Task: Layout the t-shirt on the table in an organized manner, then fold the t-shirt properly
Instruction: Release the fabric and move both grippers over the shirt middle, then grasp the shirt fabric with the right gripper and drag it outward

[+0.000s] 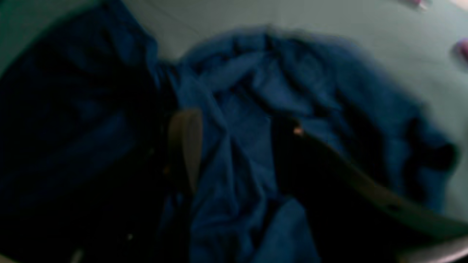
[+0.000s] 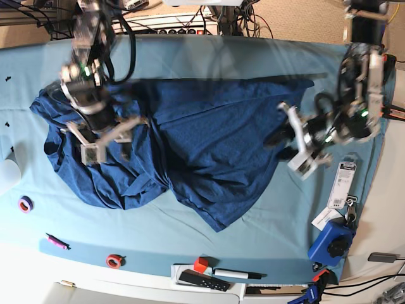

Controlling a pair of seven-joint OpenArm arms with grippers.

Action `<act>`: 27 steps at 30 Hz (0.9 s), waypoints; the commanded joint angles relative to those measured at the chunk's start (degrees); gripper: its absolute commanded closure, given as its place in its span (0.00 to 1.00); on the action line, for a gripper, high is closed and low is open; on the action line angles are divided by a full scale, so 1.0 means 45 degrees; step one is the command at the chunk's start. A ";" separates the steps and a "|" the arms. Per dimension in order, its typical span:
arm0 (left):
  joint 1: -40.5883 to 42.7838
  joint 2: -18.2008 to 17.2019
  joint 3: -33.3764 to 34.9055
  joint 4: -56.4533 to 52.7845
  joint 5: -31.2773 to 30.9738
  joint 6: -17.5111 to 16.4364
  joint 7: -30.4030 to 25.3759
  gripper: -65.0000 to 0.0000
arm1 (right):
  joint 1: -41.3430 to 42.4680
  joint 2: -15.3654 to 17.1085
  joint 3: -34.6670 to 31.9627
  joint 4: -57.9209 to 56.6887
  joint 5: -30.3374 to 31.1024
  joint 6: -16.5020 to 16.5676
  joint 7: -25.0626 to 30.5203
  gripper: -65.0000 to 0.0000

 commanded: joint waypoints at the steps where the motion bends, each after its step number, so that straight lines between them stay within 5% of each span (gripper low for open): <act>1: -0.0321 0.0039 0.0097 0.0194 0.0024 0.0165 -0.0277 0.59 | 0.0685 0.0010 0.0019 -0.0408 0.0146 0.0034 0.0418 0.53; 9: -0.0486 0.0282 0.0646 0.0189 0.0238 0.0398 -0.0282 0.59 | 0.3779 0.0015 0.0010 -0.4503 0.0146 0.0102 0.0408 0.53; 15: -0.0486 0.0282 0.0646 0.0189 0.0452 0.0398 -0.0534 0.59 | 0.4925 0.0010 0.0005 -0.7179 0.1865 0.1525 0.0029 0.53; 19: -0.0491 0.0282 0.0646 0.0185 0.1141 0.0403 -0.1005 0.59 | 0.4964 0.0015 0.0010 -0.7339 0.2905 0.2331 -0.0529 0.53; 27: -0.0491 0.0282 0.0646 0.0185 0.1171 0.0403 -0.1088 0.59 | 0.4959 0.0010 0.0005 -0.7344 0.3011 0.2409 -0.0709 0.55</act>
